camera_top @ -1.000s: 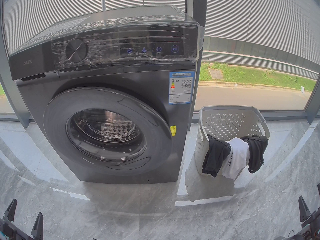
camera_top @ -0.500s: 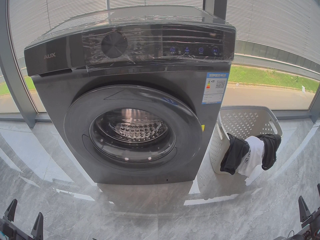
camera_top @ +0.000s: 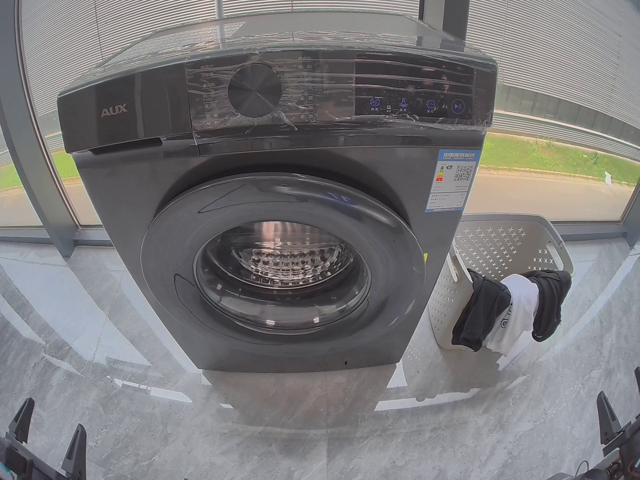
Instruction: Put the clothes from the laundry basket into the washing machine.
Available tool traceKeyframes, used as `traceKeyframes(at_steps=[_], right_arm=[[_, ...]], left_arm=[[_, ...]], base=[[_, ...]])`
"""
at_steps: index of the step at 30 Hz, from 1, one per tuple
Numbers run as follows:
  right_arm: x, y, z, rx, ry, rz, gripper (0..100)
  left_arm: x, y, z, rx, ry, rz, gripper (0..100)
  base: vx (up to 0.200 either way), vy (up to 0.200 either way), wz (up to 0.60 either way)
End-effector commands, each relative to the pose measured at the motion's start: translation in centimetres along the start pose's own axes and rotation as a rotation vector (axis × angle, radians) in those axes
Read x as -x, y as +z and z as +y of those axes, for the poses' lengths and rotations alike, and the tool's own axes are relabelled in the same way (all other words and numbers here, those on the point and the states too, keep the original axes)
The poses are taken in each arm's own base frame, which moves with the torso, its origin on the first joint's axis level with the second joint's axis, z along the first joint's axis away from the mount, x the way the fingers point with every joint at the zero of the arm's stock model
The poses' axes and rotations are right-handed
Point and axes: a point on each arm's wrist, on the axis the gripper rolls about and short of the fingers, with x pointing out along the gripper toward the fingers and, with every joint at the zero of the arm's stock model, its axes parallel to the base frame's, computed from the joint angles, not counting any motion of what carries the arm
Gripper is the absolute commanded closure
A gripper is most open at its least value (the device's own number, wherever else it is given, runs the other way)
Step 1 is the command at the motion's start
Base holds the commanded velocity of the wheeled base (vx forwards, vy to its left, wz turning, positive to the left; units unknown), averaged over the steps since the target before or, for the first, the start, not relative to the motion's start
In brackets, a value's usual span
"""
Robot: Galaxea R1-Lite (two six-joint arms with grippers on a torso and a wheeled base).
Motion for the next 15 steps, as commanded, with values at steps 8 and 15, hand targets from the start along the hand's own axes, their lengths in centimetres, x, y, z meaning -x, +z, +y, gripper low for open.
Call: traceKeyframes(at_steps=[8, 15], right_arm=[[0.0, -0.52, 0.0, 0.002, 0.001, 0.001, 0], [0.0, -0.52, -0.01, 0.0, -0.001, 0.001, 0]], left_arm=[[0.0, -0.54, 0.01, 0.001, 0.001, 0.002, 0], [0.0, -0.54, 0.01, 0.001, 0.001, 0.002, 0]], base=[[0.0, 0.075, 0.0], [0.0, 0.2, 0.0]])
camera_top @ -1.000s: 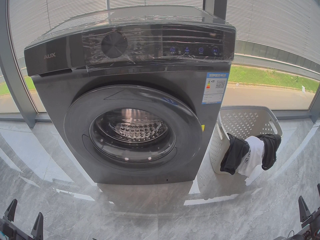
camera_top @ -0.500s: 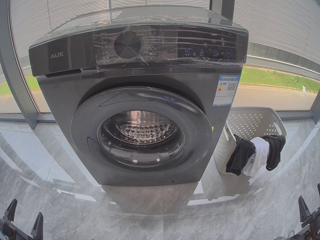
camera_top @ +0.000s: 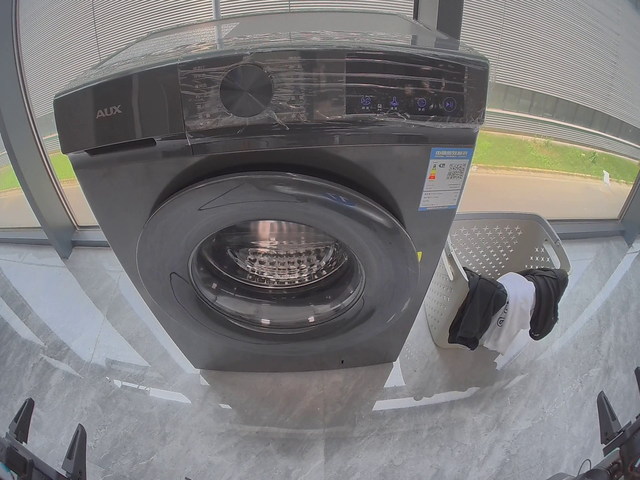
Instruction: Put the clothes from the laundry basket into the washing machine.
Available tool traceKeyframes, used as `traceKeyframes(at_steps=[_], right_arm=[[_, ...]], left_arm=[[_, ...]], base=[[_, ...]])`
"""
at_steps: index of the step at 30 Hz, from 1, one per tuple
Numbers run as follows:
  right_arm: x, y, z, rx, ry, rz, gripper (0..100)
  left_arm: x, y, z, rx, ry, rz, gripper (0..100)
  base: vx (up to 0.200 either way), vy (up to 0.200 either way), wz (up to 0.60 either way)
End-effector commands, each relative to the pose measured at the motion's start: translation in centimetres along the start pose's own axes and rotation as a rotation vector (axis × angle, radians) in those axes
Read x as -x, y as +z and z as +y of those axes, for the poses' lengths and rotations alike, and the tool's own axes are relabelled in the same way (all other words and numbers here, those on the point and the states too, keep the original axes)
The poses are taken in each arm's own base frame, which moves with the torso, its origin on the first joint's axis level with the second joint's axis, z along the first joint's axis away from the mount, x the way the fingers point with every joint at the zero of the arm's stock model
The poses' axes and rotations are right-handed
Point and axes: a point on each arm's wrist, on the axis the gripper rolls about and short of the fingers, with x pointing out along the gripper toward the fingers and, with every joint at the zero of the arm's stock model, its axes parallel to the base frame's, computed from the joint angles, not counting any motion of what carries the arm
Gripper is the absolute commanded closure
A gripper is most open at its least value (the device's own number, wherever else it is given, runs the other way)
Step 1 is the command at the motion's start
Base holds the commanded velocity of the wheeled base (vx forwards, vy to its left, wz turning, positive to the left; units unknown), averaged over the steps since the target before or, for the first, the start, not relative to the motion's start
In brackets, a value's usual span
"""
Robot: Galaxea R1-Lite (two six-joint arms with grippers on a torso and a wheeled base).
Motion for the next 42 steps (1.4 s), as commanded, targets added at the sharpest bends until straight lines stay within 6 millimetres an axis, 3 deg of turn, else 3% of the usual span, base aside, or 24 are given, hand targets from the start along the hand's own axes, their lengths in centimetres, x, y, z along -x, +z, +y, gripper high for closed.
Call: traceKeyframes(at_steps=[1, 15, 17, 18, 19, 20, 22, 24, 26, 27, 28, 30, 33, 35, 37, 42], right_arm=[[0.0, -0.5, 0.0, 0.0, 0.0, 0.001, 0], [0.0, -0.5, 0.0, 0.014, 0.005, 0.001, 0], [0.4, 1.6, 0.1, 0.068, 0.032, -0.081, 0], [0.4, 1.6, 0.1, 0.068, 0.032, -0.081, 0], [0.8, 6.2, 0.1, 0.064, 0.044, -0.167, 0], [-0.6, 11.9, 0.2, 0.032, 0.055, -0.188, 0], [-1.4, 17.2, 0.3, 0.011, 0.097, -0.244, 0], [-3.0, 20.5, 0.5, 0.014, 0.164, -0.248, 0], [-5.6, 22.0, 1.1, 0.047, 0.262, -0.199, 0], [-6.2, 22.2, 1.3, 0.056, 0.286, -0.187, 0], [-8.5, 22.5, 2.1, 0.088, 0.377, -0.137, 0], [-10.9, 22.0, 3.2, 0.096, 0.469, -0.064, 0], [-15.6, 19.7, 5.6, 0.109, 0.577, 0.098, 0], [-16.7, 18.9, 6.1, 0.113, 0.585, 0.136, 0], [-20.0, 16.8, 7.3, 0.129, 0.592, 0.229, 0], [-22.7, 14.8, 8.6, 0.163, 0.615, 0.309, 0]], left_arm=[[0.0, -0.5, 0.0, 0.001, 0.0, 0.001, 0], [0.0, -0.5, 0.0, 0.001, -0.002, 0.001, 0], [0.0, -0.5, 0.0, 0.001, -0.002, 0.001, 0], [0.0, -0.5, 0.0, 0.001, -0.002, 0.001, 0], [0.0, -0.5, 0.0, 0.001, 0.0, 0.001, 0], [0.0, -0.5, 0.0, -0.001, -0.002, 0.001, 0], [0.0, -0.5, 0.0, 0.001, -0.002, 0.001, 0], [0.0, -0.5, 0.0, 0.001, -0.002, 0.001, 0], [0.0, -0.5, 0.0, 0.001, -0.002, 0.001, 0], [0.0, -0.5, 0.0, 0.001, -0.002, 0.001, 0], [0.0, -0.5, 0.0, 0.001, -0.002, 0.001, 0], [0.0, -0.5, 0.0, -0.001, -0.002, 0.001, 0], [0.0, -0.5, 0.0, -0.001, -0.002, 0.001, 0], [0.0, -0.5, 0.0, -0.001, -0.002, 0.001, 0], [0.0, -0.5, 0.0, -0.001, -0.002, 0.001, 0], [0.0, -0.5, 0.0, -0.001, -0.002, 0.001, 0]], base=[[0.0, 0.2, 0.0], [0.0, 0.014, 0.0], [0.0, 0.0, 0.0], [0.0, 0.0, 0.0], [0.0, 0.0, 0.0], [0.0, 0.0, 0.0], [0.0, 0.0, 0.0], [0.0, 0.0, 0.0], [0.0, 0.0, 0.0], [0.0, 0.0, 0.0], [0.0, 0.0, 0.0], [0.0, 0.0, 0.0], [0.0, 0.0, 0.0], [0.0, 0.0, 0.0], [0.0, 0.0, 0.0], [0.0, 0.0, 0.0]])
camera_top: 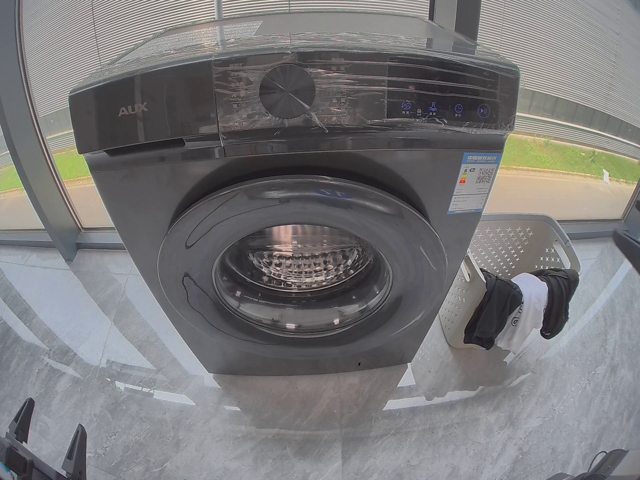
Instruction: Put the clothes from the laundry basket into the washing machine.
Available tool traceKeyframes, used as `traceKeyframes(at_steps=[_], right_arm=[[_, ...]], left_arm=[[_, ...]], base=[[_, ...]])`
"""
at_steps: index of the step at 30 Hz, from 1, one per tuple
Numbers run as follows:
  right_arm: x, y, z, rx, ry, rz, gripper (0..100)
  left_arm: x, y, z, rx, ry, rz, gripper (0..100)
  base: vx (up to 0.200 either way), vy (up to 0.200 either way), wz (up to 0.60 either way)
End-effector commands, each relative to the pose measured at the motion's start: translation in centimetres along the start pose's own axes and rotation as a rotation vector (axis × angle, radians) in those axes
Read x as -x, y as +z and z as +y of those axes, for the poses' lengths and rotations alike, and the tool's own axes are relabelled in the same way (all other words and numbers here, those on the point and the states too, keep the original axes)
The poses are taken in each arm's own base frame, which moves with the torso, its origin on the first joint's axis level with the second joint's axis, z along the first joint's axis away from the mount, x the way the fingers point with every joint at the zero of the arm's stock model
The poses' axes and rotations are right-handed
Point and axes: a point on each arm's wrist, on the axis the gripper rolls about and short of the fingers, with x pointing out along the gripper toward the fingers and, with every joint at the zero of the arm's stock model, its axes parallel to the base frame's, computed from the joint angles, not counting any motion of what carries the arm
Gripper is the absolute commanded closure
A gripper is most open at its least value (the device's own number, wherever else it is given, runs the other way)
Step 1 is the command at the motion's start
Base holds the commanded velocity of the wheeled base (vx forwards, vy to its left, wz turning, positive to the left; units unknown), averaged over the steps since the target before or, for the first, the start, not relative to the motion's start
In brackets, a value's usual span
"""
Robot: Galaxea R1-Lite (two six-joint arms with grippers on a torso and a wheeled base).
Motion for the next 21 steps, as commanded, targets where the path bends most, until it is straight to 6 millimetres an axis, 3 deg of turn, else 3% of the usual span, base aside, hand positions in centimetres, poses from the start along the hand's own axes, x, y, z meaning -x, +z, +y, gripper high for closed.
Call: traceKeyframes(at_steps=[1, 2, 4, 5, 9, 21], right_arm=[[-14.6, -3.8, 1.2, 0.006, 0.244, 0.318, 0], [-15.1, -4.0, 1.2, 0.004, 0.244, 0.32, 100], [-15.5, -4.2, 1.2, 0.004, 0.244, 0.316, 100], [-16.8, -4.8, 1.2, 0.002, 0.245, 0.301, 100], [-18.8, -5.7, 1.1, 0.002, 0.251, 0.287, 100], [-22.3, -7.8, 0.8, -0.004, 0.273, 0.263, 100]], left_arm=[[0.0, -0.5, 0.0, 0.0, 0.0, 0.001, 0], [0.0, -0.5, 0.0, 0.0, 0.0, 0.001, 0], [0.0, -0.5, 0.0, 0.0, 0.0, 0.001, 0], [0.0, -0.5, 0.0, 0.0, 0.0, 0.001, 0], [0.0, -0.5, 0.0, 0.0, 0.0, -0.001, 0], [0.0, -0.5, 0.0, 0.001, 0.0, 0.001, 0]], base=[[0.0, 0.0, 0.0], [0.0, 0.0, 0.0], [0.0, 0.0, 0.0], [0.0, 0.0, 0.0], [0.0, 0.0, 0.0], [0.0, 0.0, 0.0]])
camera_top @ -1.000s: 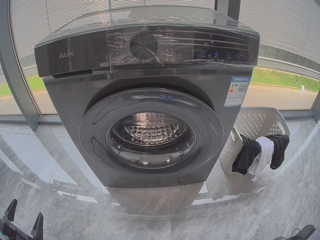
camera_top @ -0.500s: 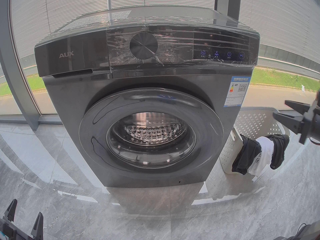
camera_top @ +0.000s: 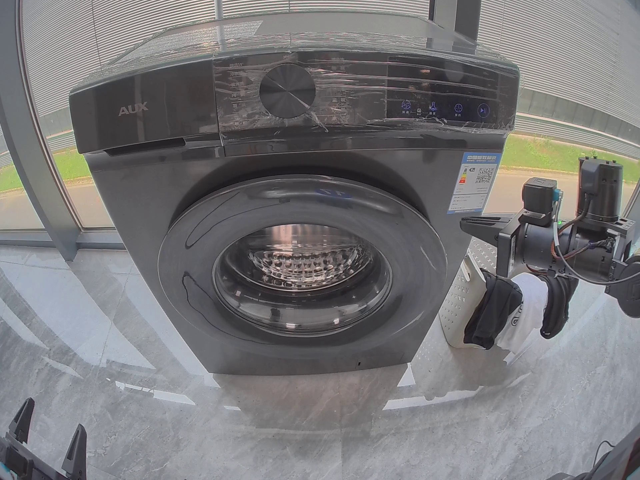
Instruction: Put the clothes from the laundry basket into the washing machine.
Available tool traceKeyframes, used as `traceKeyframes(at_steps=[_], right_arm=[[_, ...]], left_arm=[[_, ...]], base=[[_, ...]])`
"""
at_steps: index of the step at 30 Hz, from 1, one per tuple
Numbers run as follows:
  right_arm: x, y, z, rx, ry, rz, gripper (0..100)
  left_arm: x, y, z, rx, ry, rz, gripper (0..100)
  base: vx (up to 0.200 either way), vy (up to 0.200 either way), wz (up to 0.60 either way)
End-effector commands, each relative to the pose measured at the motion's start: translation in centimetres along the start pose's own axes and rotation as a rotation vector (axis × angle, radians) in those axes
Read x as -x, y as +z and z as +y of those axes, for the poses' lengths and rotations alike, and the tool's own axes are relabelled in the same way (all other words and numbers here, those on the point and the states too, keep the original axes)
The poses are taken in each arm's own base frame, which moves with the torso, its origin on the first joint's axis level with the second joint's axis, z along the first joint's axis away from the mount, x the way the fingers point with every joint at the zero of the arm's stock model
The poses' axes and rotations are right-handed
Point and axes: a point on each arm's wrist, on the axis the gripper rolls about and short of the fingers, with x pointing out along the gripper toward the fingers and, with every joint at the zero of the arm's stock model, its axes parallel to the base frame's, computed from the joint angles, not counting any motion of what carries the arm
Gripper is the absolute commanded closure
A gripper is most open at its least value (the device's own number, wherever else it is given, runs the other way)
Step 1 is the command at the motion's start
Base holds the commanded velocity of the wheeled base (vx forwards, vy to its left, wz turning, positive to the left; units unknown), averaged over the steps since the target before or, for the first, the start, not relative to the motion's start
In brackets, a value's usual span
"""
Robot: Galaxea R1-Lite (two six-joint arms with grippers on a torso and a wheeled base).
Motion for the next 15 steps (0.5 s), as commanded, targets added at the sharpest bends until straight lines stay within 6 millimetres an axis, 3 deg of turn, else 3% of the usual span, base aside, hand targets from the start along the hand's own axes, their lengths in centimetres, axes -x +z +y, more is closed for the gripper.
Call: traceKeyframes(at_steps=[1, 8, 15], right_arm=[[-2.4, -1.4, -0.8, -0.015, -0.004, 0.037, 100], [-3.0, -1.5, -1.0, -0.012, -0.005, 0.03, 100], [-5.0, -1.7, -1.6, -0.009, -0.008, 0.002, 100]], left_arm=[[0.0, -0.5, 0.0, 0.001, 0.0, 0.001, 0], [0.0, -0.5, 0.0, 0.001, 0.0, 0.001, 0], [0.0, -0.5, 0.0, 0.001, 0.0, 0.001, 0]], base=[[0.0, 0.0, 0.0], [0.0, 0.0, 0.0], [0.0, 0.0, 0.0]])
